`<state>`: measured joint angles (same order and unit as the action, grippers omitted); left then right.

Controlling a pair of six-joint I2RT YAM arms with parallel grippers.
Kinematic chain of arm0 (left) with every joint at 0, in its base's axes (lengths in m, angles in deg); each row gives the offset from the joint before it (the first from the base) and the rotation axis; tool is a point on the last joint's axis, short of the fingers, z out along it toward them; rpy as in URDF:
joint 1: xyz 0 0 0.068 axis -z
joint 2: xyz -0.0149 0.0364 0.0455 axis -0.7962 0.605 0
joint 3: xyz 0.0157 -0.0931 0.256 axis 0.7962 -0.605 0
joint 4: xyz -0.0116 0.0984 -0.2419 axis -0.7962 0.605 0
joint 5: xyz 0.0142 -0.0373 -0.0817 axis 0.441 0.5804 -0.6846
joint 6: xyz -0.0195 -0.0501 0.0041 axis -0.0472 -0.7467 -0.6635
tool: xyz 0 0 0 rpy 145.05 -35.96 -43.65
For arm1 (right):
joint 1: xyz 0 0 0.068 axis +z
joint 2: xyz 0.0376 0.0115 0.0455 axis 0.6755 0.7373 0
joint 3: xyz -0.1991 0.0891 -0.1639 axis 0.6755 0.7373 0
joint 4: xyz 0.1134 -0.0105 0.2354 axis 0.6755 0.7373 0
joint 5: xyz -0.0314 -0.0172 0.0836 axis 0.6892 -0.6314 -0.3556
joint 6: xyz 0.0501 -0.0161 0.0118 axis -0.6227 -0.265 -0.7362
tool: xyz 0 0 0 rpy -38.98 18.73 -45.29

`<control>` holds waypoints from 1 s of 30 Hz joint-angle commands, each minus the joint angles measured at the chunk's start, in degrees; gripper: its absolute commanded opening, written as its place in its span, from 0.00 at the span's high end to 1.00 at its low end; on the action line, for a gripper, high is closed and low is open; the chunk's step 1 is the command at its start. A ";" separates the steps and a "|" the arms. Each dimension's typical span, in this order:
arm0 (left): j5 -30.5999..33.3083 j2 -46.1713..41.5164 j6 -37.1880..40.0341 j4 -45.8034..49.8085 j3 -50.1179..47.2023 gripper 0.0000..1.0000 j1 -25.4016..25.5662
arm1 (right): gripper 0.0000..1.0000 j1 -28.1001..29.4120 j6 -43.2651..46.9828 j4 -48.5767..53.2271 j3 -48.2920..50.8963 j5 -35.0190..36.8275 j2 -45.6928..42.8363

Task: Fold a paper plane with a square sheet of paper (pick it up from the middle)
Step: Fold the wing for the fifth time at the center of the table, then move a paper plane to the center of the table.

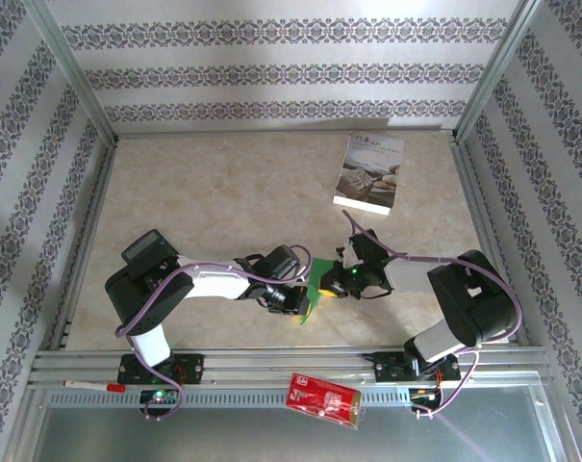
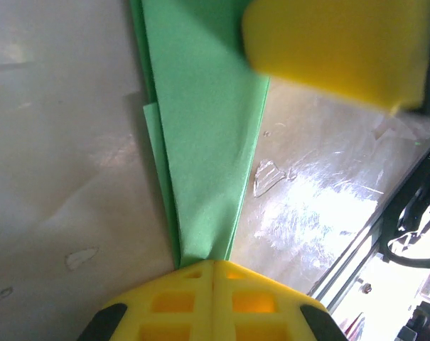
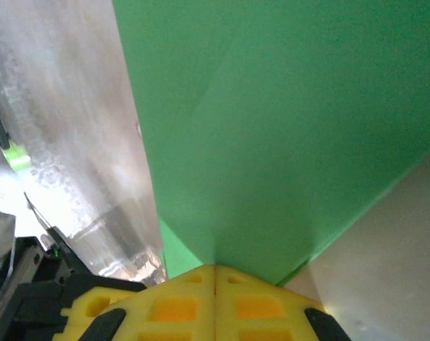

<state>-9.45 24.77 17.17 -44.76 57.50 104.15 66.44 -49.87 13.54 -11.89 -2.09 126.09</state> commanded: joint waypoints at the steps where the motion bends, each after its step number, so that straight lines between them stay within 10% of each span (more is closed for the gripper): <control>1: 7.91 4.26 1.71 12.08 -3.89 1.00 0.20 | 0.94 -4.12 4.32 1.50 -2.58 8.12 2.22; 23: 7.57 0.95 0.79 11.12 -1.27 1.00 0.39 | 0.94 -18.99 9.50 4.23 -11.98 6.92 6.11; 30: 8.03 -3.19 -1.69 5.58 2.56 0.76 -0.54 | 0.80 -12.71 11.27 15.17 -8.44 13.18 -9.64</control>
<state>-5.58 23.74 16.69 -42.03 59.75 104.12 50.68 -40.66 22.15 -21.72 5.71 122.33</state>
